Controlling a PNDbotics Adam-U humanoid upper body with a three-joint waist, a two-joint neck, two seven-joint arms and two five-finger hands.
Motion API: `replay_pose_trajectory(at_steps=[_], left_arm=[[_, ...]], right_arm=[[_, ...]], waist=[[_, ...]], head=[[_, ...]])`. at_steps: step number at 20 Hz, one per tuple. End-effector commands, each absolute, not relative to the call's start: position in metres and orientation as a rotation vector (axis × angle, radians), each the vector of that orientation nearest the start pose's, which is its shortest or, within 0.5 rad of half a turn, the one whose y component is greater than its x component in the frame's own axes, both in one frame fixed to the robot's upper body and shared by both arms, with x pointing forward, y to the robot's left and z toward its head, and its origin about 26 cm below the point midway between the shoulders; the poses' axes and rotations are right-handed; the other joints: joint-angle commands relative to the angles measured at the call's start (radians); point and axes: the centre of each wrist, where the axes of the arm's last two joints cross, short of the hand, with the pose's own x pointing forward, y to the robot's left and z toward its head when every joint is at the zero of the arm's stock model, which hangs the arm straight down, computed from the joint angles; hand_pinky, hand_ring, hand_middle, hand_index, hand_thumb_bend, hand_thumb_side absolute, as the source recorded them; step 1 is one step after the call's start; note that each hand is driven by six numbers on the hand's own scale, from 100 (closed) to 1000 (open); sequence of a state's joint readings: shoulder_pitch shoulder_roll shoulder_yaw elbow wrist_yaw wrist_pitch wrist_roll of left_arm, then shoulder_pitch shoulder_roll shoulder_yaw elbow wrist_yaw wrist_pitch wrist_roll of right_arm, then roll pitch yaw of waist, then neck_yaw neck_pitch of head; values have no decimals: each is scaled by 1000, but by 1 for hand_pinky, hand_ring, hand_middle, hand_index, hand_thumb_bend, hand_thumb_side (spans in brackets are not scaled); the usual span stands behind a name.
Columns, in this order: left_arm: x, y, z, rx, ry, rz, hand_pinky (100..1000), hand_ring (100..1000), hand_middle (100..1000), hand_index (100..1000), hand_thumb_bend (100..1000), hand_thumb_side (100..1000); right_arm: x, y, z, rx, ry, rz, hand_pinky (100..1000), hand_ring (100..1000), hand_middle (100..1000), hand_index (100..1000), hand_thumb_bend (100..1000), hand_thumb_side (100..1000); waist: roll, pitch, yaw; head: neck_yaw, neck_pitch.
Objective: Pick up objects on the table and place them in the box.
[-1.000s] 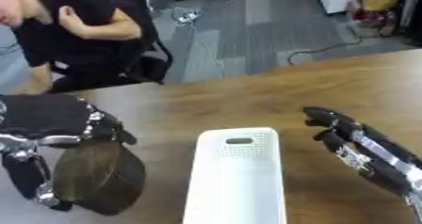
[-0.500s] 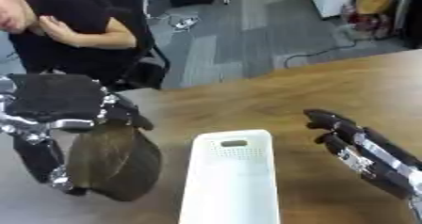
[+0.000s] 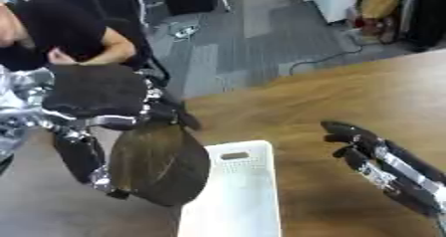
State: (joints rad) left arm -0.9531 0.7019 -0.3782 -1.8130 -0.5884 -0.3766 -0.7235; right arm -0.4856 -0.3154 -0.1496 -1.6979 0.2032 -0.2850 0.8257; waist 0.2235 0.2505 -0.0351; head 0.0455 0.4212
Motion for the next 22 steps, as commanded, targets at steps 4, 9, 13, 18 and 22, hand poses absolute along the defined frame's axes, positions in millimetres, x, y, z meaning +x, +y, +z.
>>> replay_pose_trajectory(at_steps=[4,9,13,18,22], left_arm=[[336,189,351,-921,1761,2428,100,100,306,354,100,143],[337,187,349,-908,1757,2436,100,100,304,352,100,144],[339,187,346,-895,1756,2447,100,100,302,350,100,146],[342,183,340,-865,1751,2467,100,100,299,348,100,150],[346,176,336,-845,1753,2459,100,100,296,346,100,152]], right_arm=[[359,-294,212,-100,-2048,1374,790,925,1000,1000,100,1000],[359,-294,212,-102,-2046,1376,790,925,1000,1000,100,1000],[359,-295,213,-107,-2045,1377,790,926,1000,1000,100,1000],[358,-300,218,-154,-2059,1348,789,924,1000,1000,100,1000],[358,-300,228,-192,-2094,1328,789,923,1000,1000,100,1000]], waist=[[-6,-11,-4],[-4,-8,-6],[-2,-5,-11],[0,2,-20],[0,12,-41]], head=[[5,-17],[4,-18],[3,-19],[5,-20],[13,-27]])
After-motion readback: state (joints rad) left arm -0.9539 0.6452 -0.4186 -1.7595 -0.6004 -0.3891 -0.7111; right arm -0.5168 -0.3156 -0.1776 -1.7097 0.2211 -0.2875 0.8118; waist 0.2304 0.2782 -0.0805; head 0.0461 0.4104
